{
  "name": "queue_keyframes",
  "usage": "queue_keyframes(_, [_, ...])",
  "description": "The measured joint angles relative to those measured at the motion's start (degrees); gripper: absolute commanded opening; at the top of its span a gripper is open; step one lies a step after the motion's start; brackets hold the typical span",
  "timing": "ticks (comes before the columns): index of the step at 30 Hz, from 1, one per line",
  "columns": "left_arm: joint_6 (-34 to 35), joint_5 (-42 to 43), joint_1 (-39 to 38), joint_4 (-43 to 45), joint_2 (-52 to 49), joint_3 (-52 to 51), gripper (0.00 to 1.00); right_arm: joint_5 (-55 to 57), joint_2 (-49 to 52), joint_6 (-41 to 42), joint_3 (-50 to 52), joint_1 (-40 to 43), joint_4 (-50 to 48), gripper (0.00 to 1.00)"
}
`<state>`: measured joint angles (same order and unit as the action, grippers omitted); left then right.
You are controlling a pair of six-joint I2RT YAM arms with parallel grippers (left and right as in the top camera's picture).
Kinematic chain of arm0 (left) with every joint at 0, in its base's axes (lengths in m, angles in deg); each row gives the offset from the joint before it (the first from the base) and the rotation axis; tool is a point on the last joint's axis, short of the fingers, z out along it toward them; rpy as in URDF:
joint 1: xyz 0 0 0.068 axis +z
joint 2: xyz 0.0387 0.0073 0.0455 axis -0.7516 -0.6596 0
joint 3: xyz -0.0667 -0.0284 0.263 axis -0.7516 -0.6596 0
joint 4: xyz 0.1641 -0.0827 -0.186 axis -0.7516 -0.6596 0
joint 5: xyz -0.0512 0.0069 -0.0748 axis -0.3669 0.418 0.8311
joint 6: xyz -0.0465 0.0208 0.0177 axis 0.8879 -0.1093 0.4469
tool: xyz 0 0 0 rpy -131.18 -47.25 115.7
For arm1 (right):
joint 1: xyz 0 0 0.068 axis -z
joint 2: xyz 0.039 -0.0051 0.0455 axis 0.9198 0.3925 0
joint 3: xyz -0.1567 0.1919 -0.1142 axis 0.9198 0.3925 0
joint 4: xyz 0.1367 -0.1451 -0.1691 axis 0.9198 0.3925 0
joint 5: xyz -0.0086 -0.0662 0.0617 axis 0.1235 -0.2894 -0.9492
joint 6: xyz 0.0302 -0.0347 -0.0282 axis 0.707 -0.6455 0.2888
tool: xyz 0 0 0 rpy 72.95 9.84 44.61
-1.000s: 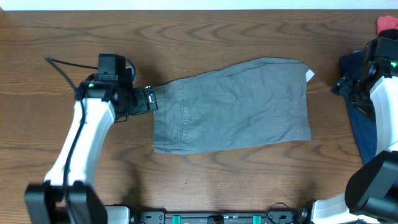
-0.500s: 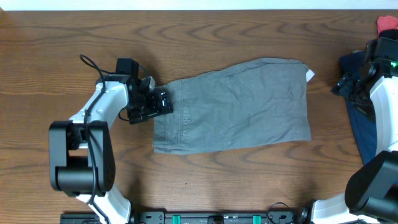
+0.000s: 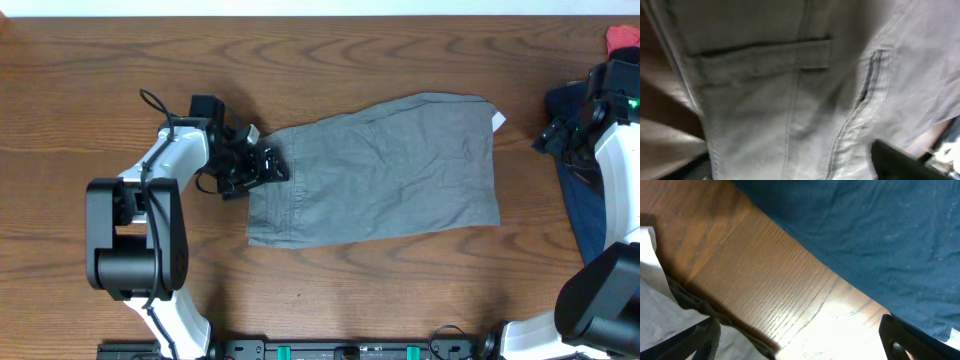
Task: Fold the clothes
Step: 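Reach the left gripper to the shorts' left edge and grasp it, then lift the left edge and fold it rightward over the shorts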
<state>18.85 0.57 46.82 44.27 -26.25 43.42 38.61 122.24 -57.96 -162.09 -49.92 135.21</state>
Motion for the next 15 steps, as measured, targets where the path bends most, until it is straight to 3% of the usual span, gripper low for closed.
queue_keyframes(4, [-0.28,0.83,0.00,-0.39,-1.44,-0.28,0.27,-0.02,0.00,0.00,0.00,0.00,0.00,0.99])
queue_keyframes(7, [-0.48,0.85,-0.07,-0.46,-2.45,-0.74,0.07,0.00,0.00,0.00,0.00,0.00,0.00,0.99])
queue_keyframes(15, [0.74,-2.23,-0.13,-4.15,-2.14,-0.63,0.06,-0.02,0.00,0.00,0.00,0.00,0.04,0.99])
